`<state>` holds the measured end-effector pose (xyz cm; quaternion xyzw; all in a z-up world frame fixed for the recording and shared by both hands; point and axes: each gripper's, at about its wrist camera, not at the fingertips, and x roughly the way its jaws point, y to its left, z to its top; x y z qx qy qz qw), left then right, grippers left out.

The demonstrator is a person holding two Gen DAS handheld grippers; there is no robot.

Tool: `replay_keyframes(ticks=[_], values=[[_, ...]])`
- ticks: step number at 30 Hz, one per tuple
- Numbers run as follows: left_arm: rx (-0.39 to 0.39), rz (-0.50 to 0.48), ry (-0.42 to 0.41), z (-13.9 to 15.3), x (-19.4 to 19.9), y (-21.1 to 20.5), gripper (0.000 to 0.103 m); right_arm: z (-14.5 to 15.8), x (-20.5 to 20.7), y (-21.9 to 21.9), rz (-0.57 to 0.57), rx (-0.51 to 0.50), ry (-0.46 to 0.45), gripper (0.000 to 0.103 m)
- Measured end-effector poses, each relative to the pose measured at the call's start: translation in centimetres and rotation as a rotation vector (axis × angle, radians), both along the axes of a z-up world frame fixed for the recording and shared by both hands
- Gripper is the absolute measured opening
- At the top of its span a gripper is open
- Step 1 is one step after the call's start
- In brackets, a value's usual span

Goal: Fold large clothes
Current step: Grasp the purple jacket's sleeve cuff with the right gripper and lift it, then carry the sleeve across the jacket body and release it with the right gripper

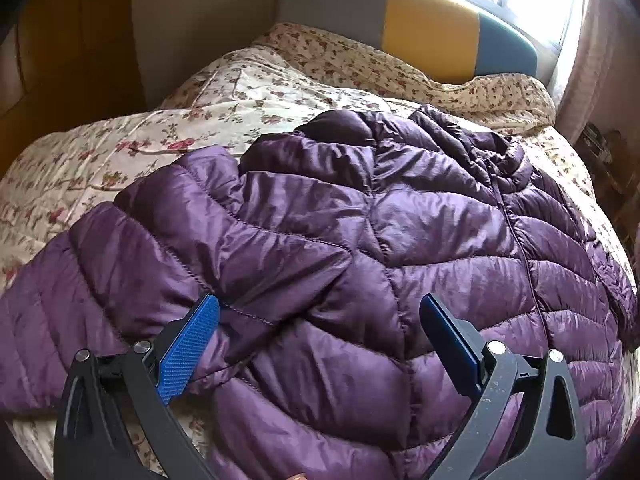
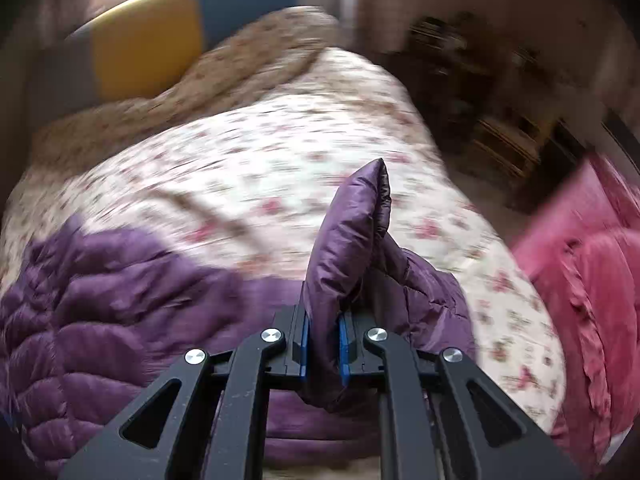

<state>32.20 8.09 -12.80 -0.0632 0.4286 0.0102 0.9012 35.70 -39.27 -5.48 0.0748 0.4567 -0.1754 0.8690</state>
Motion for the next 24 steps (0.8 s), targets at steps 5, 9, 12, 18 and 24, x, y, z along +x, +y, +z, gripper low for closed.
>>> replay_keyframes(ticks=[5, 9, 12, 18, 24], values=[[-0.014, 0.015, -0.018, 0.1, -0.3, 0.8, 0.1, -1.6, 2.2, 7.4, 0.157, -0.016, 0.001, 0.01], [-0.036, 0.033, -0.033, 0.3, -0.6, 1.7, 0.1, -3.0, 3.0, 11.8, 0.242, -0.016, 0.007, 0.01], [-0.04, 0.033, -0.038, 0.4, -0.8, 2.0, 0.1, -3.9, 3.1, 15.2, 0.306, -0.009, 0.009, 0.01], [-0.045, 0.049, -0.048, 0.5, -1.3, 2.7, 0.1, -5.0, 2.6, 20.2, 0.414, -0.004, 0.014, 0.01], [-0.053, 0.063, -0.048, 0.5, -1.9, 3.5, 0.1, -6.3, 1.9, 23.8, 0.498, 0.009, 0.019, 0.01]])
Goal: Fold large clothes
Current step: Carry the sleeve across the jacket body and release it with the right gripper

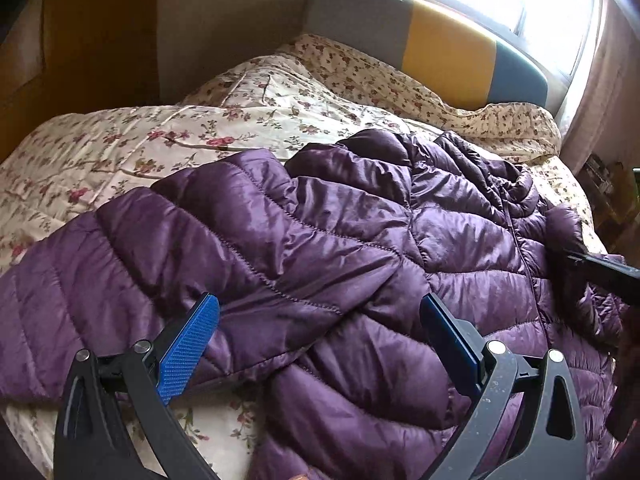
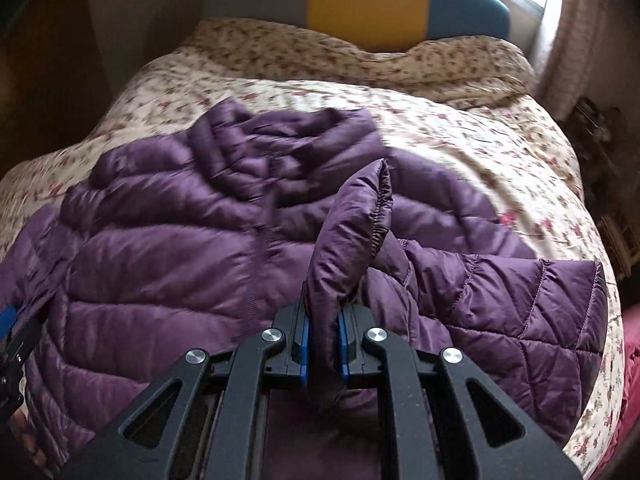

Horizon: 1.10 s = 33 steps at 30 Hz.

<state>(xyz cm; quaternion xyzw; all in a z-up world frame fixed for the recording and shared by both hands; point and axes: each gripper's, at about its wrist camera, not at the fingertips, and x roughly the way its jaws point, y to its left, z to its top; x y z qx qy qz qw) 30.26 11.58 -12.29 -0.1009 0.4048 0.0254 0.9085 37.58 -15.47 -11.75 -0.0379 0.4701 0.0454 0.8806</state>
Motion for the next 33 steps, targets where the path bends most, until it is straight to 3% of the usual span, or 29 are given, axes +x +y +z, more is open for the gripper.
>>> replay_keyframes(ticks=[7, 15, 23, 25, 27, 32, 33], values=[[0.001, 0.027, 0.004, 0.0, -0.7, 0.8, 0.1, -0.8, -0.9, 3.4, 0.056, -0.053, -0.017, 0.01], [0.019, 0.045, -0.004, 0.2, -1.3, 1.3, 0.1, -1.6, -1.3, 7.8, 0.146, -0.202, -0.053, 0.01], [-0.011, 0.075, 0.005, -0.4, -2.4, 3.1, 0.1, -3.6, -1.9, 12.7, 0.256, -0.345, -0.064, 0.01], [-0.008, 0.077, 0.011, -0.3, -2.6, 3.3, 0.1, -3.7, -2.2, 12.8, 0.258, -0.356, -0.076, 0.017], [-0.006, 0.079, 0.004, -0.1, -2.8, 3.3, 0.1, -3.4, -2.7, 12.9, 0.269, -0.355, -0.092, 0.045], [-0.007, 0.053, -0.023, 0.9, -3.0, 2.3, 0.1, -1.0, -5.0, 11.9, 0.276, -0.337, -0.152, 0.082], [-0.015, 0.046, -0.024, 1.1, -3.0, 1.9, 0.1, -0.5, -5.4, 11.2, 0.272, -0.335, -0.162, 0.085]])
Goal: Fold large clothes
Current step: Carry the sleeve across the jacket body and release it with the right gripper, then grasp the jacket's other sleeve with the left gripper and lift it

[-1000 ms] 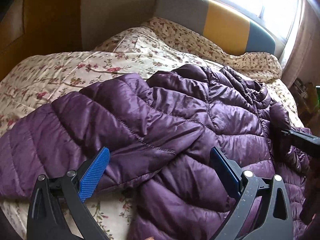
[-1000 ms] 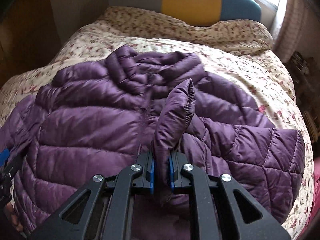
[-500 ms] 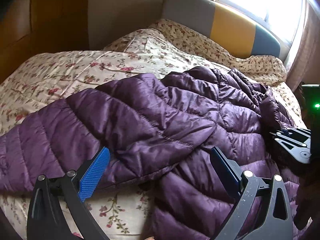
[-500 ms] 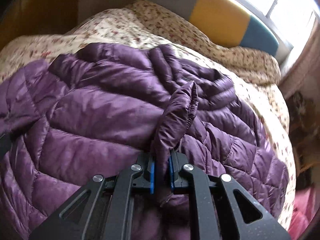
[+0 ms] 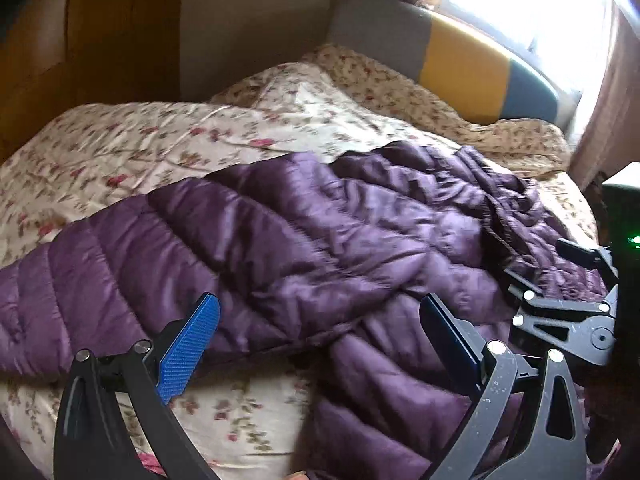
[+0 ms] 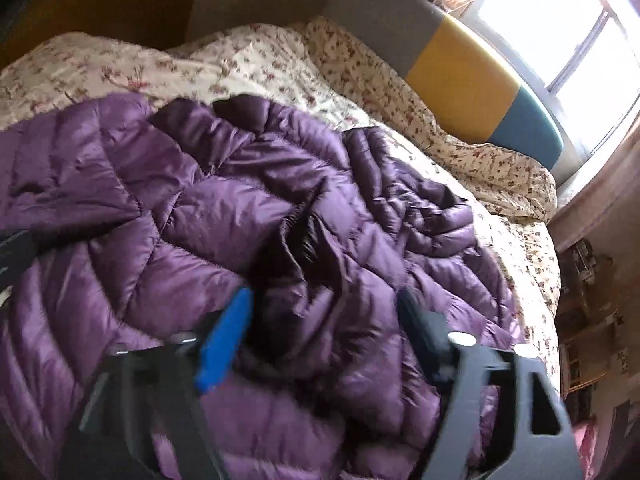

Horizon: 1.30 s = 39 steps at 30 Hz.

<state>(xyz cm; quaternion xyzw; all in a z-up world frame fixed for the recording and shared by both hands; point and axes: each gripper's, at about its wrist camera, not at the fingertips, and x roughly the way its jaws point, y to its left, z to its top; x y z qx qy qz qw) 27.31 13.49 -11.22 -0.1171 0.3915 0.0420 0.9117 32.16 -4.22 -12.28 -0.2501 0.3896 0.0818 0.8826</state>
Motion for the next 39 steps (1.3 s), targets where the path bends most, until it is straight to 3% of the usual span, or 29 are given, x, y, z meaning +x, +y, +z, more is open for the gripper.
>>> replay_keyframes(ticks=[5, 14, 19, 22, 23, 25, 28, 37, 39], values=[[-0.06, -0.052, -0.033, 1.3, 0.2, -1.9, 0.099, 1.8, -1.5, -4.5, -0.04, 0.051, 0.0, 0.098], [-0.128, -0.214, -0.011, 1.7, 3.2, -8.5, 0.092, 1.8, -1.1, -15.7, -0.276, 0.092, 0.009, 0.098], [-0.128, -0.27, 0.048, 0.3, 5.7, -11.6, 0.071, 1.5, 0.0, -20.7, -0.4, 0.112, 0.012, 0.098], [-0.142, -0.297, 0.092, -0.8, 7.4, -12.7, 0.033, 0.9, 0.9, -23.3, -0.471, 0.157, 0.031, 0.098], [-0.148, -0.307, 0.104, -1.2, 7.8, -12.9, 0.015, 0.7, 1.1, -23.7, -0.483, 0.172, 0.038, 0.098], [-0.167, -0.304, 0.099, -1.4, 8.1, -12.9, 0.009, 0.3, 1.6, -24.3, -0.497, 0.213, 0.054, 0.098], [-0.2, -0.286, 0.078, -1.3, 7.2, -11.6, 0.008, -0.7, 2.3, -23.9, -0.491, 0.283, 0.078, 0.098], [-0.192, -0.253, 0.082, -2.4, 5.1, -8.8, 0.008, -3.7, 3.6, -19.8, -0.452, 0.248, 0.089, 0.101], [-0.198, -0.244, 0.081, -2.5, 4.8, -8.7, 0.015, -4.2, 3.6, -19.7, -0.453, 0.248, 0.085, 0.101]])
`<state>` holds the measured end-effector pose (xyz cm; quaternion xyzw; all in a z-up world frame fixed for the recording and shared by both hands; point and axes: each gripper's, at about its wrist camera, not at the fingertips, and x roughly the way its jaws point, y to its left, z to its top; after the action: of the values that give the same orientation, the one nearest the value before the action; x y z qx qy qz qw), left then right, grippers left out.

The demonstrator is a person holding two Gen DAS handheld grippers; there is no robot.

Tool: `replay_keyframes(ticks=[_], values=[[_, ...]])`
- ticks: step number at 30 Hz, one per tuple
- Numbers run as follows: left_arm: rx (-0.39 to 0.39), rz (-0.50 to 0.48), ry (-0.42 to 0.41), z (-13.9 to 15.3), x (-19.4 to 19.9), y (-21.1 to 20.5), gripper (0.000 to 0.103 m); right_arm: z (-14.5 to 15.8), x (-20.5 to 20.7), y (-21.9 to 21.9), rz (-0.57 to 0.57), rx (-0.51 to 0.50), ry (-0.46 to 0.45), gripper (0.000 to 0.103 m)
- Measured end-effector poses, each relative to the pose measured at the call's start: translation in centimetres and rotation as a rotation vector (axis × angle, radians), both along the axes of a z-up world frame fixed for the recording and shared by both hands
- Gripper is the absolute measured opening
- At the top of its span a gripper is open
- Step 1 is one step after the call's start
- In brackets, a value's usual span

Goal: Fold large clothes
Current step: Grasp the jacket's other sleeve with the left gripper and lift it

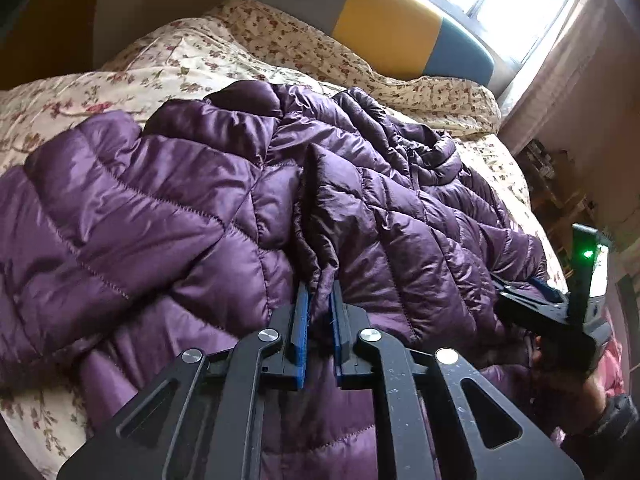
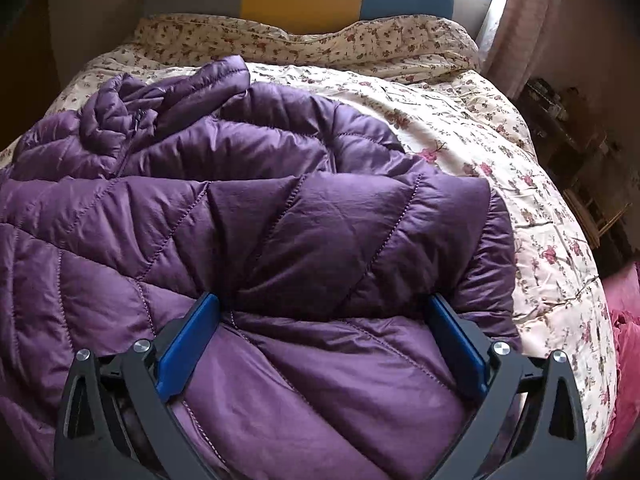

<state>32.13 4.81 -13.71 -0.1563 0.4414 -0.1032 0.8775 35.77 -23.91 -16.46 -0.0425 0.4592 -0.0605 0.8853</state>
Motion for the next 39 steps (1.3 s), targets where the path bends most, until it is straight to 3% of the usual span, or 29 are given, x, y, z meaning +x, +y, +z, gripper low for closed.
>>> replay_keyframes(ticks=[1, 3, 5, 7, 10, 14, 20, 27, 31, 35, 37, 39], values=[[0.008, 0.008, -0.001, 0.1, -0.2, 0.1, 0.021, -0.2, 0.0, 0.0, 0.002, 0.0, -0.001, 0.101], [-0.007, 0.029, -0.016, 0.4, -1.0, 0.4, 0.063, -0.4, 0.2, 0.1, 0.004, -0.008, -0.003, 0.101], [0.027, 0.069, -0.043, 1.1, -2.0, 0.6, 0.071, -0.5, 0.2, 0.5, 0.004, -0.023, -0.011, 0.101], [0.073, 0.102, -0.044, 1.6, -3.1, 1.2, 0.071, -0.6, 0.2, 0.6, 0.004, -0.028, -0.014, 0.101], [0.074, 0.154, -0.044, 2.1, -5.1, 3.1, 0.071, -0.6, 0.1, 0.8, 0.004, -0.047, -0.023, 0.101], [0.02, 0.258, -0.03, 2.3, -8.9, 7.6, 0.071, -0.6, 0.2, 1.3, 0.004, -0.084, -0.033, 0.101], [-0.04, 0.537, -0.004, 2.0, -16.4, 17.7, 0.071, -0.5, 0.0, 1.9, 0.002, -0.123, -0.044, 0.101], [-0.188, 0.866, 0.015, 1.2, -24.6, 29.1, 0.071, -0.5, -0.2, 2.1, 0.001, -0.134, -0.051, 0.101], [-0.293, 1.02, 0.004, 0.4, -26.3, 33.2, 0.071, -0.5, -0.2, 2.1, 0.002, -0.134, -0.049, 0.101], [-0.328, 1.08, 0.005, -0.2, -25.8, 35.6, 0.071, -0.5, -0.2, 2.1, 0.002, -0.132, -0.05, 0.101], [-0.316, 1.089, 0.009, -0.3, -24.9, 35.8, 0.066, -0.5, -0.2, 2.1, 0.002, -0.13, -0.049, 0.101], [-0.278, 1.07, 0.003, -0.3, -24.2, 36.2, 0.039, -0.4, -0.3, 2.2, 0.001, -0.128, -0.049, 0.101]])
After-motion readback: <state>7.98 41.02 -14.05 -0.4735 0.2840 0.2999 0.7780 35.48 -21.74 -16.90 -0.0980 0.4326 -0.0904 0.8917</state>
